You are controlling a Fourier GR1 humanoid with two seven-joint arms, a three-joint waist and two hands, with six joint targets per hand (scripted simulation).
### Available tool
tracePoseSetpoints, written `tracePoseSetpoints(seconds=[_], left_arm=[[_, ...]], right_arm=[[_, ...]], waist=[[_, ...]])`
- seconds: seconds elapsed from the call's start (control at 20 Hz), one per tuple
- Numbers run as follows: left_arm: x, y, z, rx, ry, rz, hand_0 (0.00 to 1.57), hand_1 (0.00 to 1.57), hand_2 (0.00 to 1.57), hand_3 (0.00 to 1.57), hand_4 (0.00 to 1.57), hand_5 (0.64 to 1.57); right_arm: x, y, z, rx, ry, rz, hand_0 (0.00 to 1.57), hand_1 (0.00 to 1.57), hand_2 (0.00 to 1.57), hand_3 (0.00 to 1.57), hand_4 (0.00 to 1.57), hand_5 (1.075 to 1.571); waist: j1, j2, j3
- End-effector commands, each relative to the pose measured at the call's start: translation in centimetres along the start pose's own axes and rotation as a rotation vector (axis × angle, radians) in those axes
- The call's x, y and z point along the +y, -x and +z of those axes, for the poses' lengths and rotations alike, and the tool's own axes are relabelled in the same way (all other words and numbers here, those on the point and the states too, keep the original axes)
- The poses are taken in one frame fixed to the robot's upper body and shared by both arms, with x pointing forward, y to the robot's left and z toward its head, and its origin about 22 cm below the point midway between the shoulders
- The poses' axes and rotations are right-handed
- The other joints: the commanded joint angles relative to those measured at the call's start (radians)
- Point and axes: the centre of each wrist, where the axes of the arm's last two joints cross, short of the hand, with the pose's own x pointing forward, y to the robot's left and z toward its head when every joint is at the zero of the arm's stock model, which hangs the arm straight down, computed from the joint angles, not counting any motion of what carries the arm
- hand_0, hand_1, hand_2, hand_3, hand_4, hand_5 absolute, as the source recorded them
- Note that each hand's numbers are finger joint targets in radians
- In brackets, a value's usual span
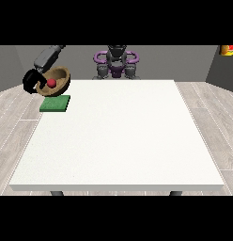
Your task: Pick the cup and pour the ball into the bowl, then pick the bowl and place it on the pad
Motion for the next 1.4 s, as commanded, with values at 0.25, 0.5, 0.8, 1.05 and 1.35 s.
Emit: tracePoseSetpoints(seconds=[0.25,0.5,0.8,1.05,1.35], left_arm=[[1.4,0.3,0.8,-0.053,-0.050,0.003,0.00,0.00,0.00,0.00,1.20,1.560],[3.1,0.1,1.6,-0.014,-0.047,-0.027,0.00,0.00,0.00,0.00,1.19,1.562],[2.1,-1.2,0.6,-0.100,-0.039,-0.008,0.00,0.00,0.00,0.00,1.19,1.564],[2.0,-0.7,0.5,-0.026,-0.002,-0.014,0.00,0.00,0.00,0.00,1.19,1.569],[-0.5,-1.6,-0.6,-0.045,0.000,-0.007,0.00,0.00,0.00,0.00,1.19,1.569]], right_arm=[[-2.3,-2.5,-0.5,-0.058,0.152,-0.006,1.55,1.55,1.51,0.93,0.00,1.554],[0.6,-0.6,-0.7,-0.036,0.143,-0.047,1.45,1.45,1.39,0.80,0.00,1.536],[-0.3,-3.0,-1.4,-0.138,0.159,-0.085,1.38,1.38,1.34,0.72,0.00,1.536],[1.3,-3.6,-1.7,-0.032,0.093,0.075,0.19,0.19,0.41,0.79,0.00,1.454],[0.9,-3.2,-1.9,-0.027,0.061,0.111,0.00,0.00,0.00,0.00,0.00,1.407]], waist=[[-0.018,0.040,-0.0009],[-0.012,0.023,-0.0010],[0.014,0.108,0.0000],[0.036,0.048,-0.0008],[0.036,0.016,0.0007]])
